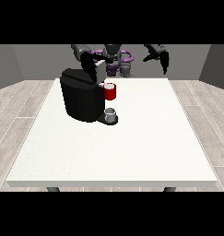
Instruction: Insert the coffee pod into the coffee machine and close the lid
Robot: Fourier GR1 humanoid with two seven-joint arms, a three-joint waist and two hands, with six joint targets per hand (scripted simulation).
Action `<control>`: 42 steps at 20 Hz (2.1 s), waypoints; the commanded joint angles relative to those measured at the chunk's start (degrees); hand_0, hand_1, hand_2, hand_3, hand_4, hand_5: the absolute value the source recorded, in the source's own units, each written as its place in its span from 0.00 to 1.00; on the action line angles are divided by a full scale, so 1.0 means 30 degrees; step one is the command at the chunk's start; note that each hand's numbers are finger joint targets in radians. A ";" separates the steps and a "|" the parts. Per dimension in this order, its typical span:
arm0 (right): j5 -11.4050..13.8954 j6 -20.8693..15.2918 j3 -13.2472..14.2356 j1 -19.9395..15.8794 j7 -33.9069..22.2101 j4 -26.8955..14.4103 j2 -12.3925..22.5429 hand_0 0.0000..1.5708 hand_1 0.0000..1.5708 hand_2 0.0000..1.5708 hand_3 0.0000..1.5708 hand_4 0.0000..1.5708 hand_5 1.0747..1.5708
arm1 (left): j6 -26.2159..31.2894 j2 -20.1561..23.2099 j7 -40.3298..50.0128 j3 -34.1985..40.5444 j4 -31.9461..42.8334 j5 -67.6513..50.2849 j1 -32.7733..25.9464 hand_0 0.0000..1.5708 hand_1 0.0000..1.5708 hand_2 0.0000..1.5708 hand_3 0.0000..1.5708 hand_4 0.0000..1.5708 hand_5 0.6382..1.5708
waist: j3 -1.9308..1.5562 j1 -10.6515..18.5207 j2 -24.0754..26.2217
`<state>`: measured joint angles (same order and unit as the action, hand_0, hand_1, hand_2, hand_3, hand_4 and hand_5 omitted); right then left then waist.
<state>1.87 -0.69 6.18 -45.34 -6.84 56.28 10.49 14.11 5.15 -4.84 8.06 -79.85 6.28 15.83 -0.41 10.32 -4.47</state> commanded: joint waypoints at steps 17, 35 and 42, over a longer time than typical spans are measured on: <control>0.2367 -0.1027 -0.1719 -0.3404 -0.2074 0.2361 0.0127 0.00 0.00 0.00 0.00 0.10 1.00 | 0.0308 -0.0721 -0.0681 -0.1496 0.0161 0.0468 0.1480 0.00 0.00 0.00 0.00 0.25 1.00 | 0.0145 0.3656 -0.1606; 0.2673 -0.0370 0.0070 -0.5035 -0.6914 0.6533 0.3602 0.00 0.00 0.00 0.00 0.00 1.00 | 0.1064 -0.1318 -0.0899 -0.2801 0.0223 0.0618 0.4160 0.00 0.00 0.00 0.00 0.27 1.00 | 0.0103 0.7958 -0.4868; 0.2645 -0.0866 0.0211 -0.6206 -0.3698 0.4455 0.2792 0.00 0.00 0.00 0.00 0.03 1.00 | 0.1533 -0.0804 0.0056 -0.2253 -0.0864 -0.0126 0.5216 0.00 0.00 0.00 0.00 0.13 1.00 | 0.0139 0.8093 -0.5973</control>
<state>10.18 -3.26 6.79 -61.10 -22.23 72.36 19.86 17.99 2.28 -6.05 0.60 -81.23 7.13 30.38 -0.35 33.57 -21.28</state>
